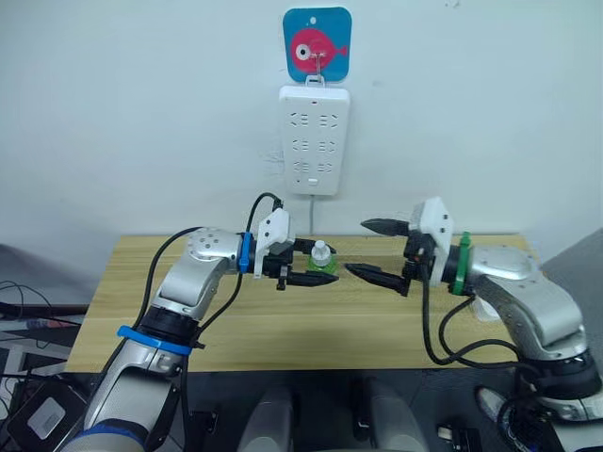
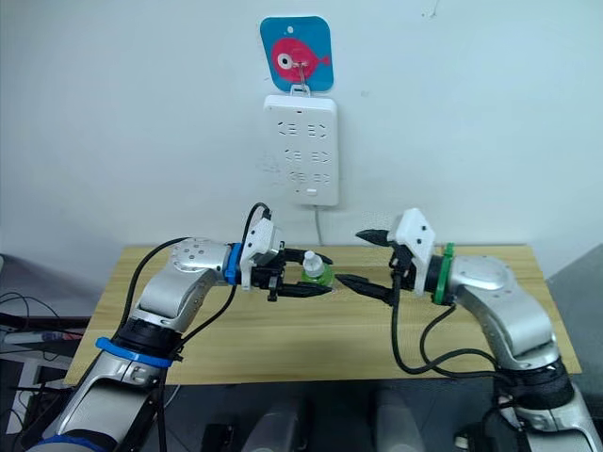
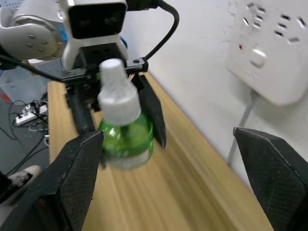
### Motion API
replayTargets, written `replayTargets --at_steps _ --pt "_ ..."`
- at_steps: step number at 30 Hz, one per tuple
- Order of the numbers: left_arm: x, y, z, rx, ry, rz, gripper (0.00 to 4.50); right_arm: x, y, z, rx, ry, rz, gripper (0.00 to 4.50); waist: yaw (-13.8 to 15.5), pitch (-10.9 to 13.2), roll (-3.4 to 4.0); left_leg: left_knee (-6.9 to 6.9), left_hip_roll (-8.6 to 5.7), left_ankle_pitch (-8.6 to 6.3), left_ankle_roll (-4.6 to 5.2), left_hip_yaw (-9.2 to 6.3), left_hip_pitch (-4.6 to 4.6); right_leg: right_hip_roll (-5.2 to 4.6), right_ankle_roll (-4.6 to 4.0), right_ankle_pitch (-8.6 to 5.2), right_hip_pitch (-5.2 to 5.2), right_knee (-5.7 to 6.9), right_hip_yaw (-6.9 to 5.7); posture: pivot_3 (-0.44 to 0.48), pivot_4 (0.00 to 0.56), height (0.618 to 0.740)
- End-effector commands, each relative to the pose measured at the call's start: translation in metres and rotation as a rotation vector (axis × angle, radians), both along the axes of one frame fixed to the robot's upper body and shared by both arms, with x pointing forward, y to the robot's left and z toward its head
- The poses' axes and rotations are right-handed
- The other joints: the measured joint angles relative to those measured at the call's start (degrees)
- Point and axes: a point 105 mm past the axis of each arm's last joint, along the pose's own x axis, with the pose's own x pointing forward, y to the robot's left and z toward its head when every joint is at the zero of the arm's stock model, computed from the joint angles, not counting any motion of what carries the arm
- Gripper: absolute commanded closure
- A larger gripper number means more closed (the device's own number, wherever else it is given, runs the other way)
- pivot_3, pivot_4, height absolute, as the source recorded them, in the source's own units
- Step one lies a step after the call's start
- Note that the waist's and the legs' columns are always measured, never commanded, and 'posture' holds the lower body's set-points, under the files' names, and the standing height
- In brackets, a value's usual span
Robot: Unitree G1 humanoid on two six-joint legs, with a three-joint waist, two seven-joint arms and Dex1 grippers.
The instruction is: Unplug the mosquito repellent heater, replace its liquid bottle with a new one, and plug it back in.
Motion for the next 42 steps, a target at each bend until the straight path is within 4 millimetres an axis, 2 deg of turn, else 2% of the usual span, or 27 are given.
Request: replayTargets --at_steps 1,2,4,6,8,17,21,25,26,27,29,32,35,37,39,42 --pt "0.002 -0.004 0.014 -0.027 -0.063 -0.021 2.24 -0.014 0.015 0.02 0.093 -0.005 0.084 0.01 -0.1 0.0 0.0 0.0 0.02 0.0 0.0 0.01 0.0 0.01 0.0 0.0 0.0 0.01 0.01 0.011 0.197 0.74" --pt "0.002 -0.005 0.015 -0.028 -0.065 -0.025 2.24 -0.015 0.02 0.024 0.113 0.0 0.096 0.01 -0.2 0.0 0.0 0.0 0.03 0.0 0.0 0.01 0.0 0.01 0.0 0.0 -0.01 0.01 0.0 0.011 0.197 0.74" --pt "0.002 -0.006 0.016 -0.031 -0.066 -0.03 2.24 -0.017 0.03 0.028 0.147 0.01 0.116 0.37 -0.2 0.0 0.0 0.0 0.04 0.0 0.0 0.01 0.0 0.01 0.0 0.0 -0.02 0.02 0.01 0.01 0.198 0.74" --pt "0.002 -0.006 0.016 -0.031 -0.067 -0.032 2.24 -0.015 0.037 0.028 0.152 0.011 0.114 0.93 -0.2 0.0 -0.01 0.0 0.04 0.0 0.0 -0.01 0.0 0.01 0.0 0.0 -0.02 0.02 0.0 0.01 0.198 0.74" --pt "0.002 -0.006 0.016 -0.029 -0.067 -0.033 2.24 -0.012 0.042 0.025 0.14 0.007 0.107 1.68 -0.2 0.0 -0.01 0.0 0.0 0.0 -0.01 -0.01 0.0 0.0 0.0 0.0 -0.01 0.01 0.0 0.014 0.198 0.74" --pt "0.0 -0.005 0.014 -0.025 -0.066 -0.033 2.24 -0.008 0.054 0.02 0.123 -0.016 0.112 1.68 -0.1 0.0 -0.01 0.02 -0.01 0.0 -0.01 0.0 0.0 0.0 0.0 0.0 -0.02 0.02 0.0 0.027 0.2 0.74" --pt "0.0 -0.005 0.014 -0.025 -0.064 -0.03 2.24 -0.006 0.056 0.022 0.122 -0.047 0.119 2.58 -0.1 0.0 -0.01 0.02 -0.01 0.0 -0.01 0.0 0.0 0.01 0.0 0.0 -0.02 0.02 0.0 0.028 0.2 0.74" --pt "0.0 -0.005 0.013 -0.027 -0.062 -0.028 2.24 -0.006 0.056 0.025 0.135 -0.06 0.132 4.07 -0.1 0.0 -0.01 0.02 -0.03 0.0 -0.01 0.0 0.0 0.0 0.0 0.0 -0.01 0.02 -0.01 0.028 0.202 0.74" --pt "-0.001 -0.005 0.013 -0.026 -0.062 -0.027 2.24 -0.008 0.055 0.026 0.142 -0.06 0.14 4.29 -0.1 0.0 -0.01 0.02 -0.02 0.0 -0.01 0.0 0.0 0.0 0.0 0.0 -0.02 0.03 -0.01 0.028 0.202 0.74" --pt "0.0 -0.005 0.012 -0.025 -0.062 -0.024 2.24 -0.01 0.055 0.029 0.157 -0.058 0.15 4.28 -0.1 0.0 0.0 0.02 -0.02 0.0 -0.01 -0.01 0.0 0.0 0.0 0.0 -0.02 0.02 -0.02 0.028 0.202 0.74" --pt "0.001 -0.002 0.009 -0.02 -0.058 -0.013 2.24 -0.016 0.054 0.043 0.21 -0.052 0.174 4.28 -0.1 0.0 0.0 0.02 -0.01 0.0 -0.01 0.0 0.0 0.0 0.0 0.0 -0.02 0.02 0.0 0.029 0.205 0.74" --pt "0.003 0.004 0.003 -0.006 -0.051 0.009 2.24 -0.019 0.05 0.076 0.304 -0.077 0.166 4.28 -0.1 0.0 0.0 0.02 0.0 0.0 -0.01 0.0 -0.01 -0.01 0.0 0.0 -0.02 0.02 0.01 0.029 0.207 0.74" --pt "0.006 0.013 -0.001 0.007 -0.042 0.039 2.24 -0.009 0.036 0.119 0.435 -0.105 0.07 4.28 -0.1 0.0 0.0 0.02 0.01 0.01 -0.01 -0.01 0.0 -0.01 -0.01 0.01 -0.05 0.04 0.0 0.022 0.211 0.74" --pt "0.007 0.017 -0.004 0.013 -0.04 0.051 2.24 0.0 0.023 0.127 0.486 -0.09 -0.02 4.28 -0.1 0.0 0.0 0.0 0.03 0.01 -0.02 -0.06 0.0 -0.01 -0.03 0.02 -0.05 0.03 0.01 0.014 0.212 0.74" --pt "0.009 0.018 -0.003 0.007 -0.045 0.068 2.24 0.021 -0.003 0.089 0.354 -0.122 -0.231 4.28 0.3 -0.1 -0.08 -0.05 0.04 0.01 -0.01 -0.14 -0.01 -0.02 -0.03 0.02 -0.04 -0.01 0.01 0.009 0.212 0.74" --pt "0.01 0.017 0.0 -0.008 -0.051 0.081 2.24 0.035 -0.027 0.033 0.199 -0.154 -0.428 4.28 0.6 -0.1 -0.17 -0.09 -0.07 0.0 0.0 -0.19 -0.21 -0.02 -0.03 0.01 -0.07 -0.11 -0.04 0.003 0.218 0.74"
